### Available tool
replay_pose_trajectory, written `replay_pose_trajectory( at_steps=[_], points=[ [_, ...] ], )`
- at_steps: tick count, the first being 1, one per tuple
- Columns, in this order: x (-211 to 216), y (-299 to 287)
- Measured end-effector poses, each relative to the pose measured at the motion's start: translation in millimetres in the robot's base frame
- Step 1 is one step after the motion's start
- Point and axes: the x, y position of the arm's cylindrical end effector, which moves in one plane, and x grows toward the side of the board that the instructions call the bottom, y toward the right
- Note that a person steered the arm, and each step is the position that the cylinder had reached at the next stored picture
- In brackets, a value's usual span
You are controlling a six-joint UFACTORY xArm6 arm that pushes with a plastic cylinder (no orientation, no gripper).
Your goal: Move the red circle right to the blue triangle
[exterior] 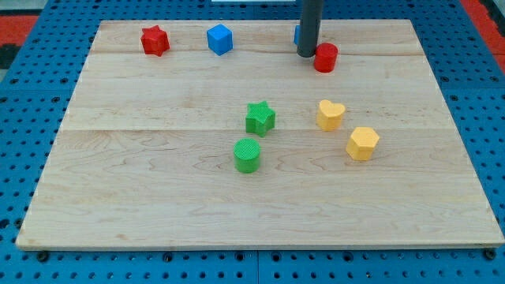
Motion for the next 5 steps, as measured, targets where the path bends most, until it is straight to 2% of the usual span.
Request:
replay_pose_trajectory(
  at_steps=[1,3,5],
  points=[
    [21,-15],
    [-16,78],
    [31,63]
  ],
)
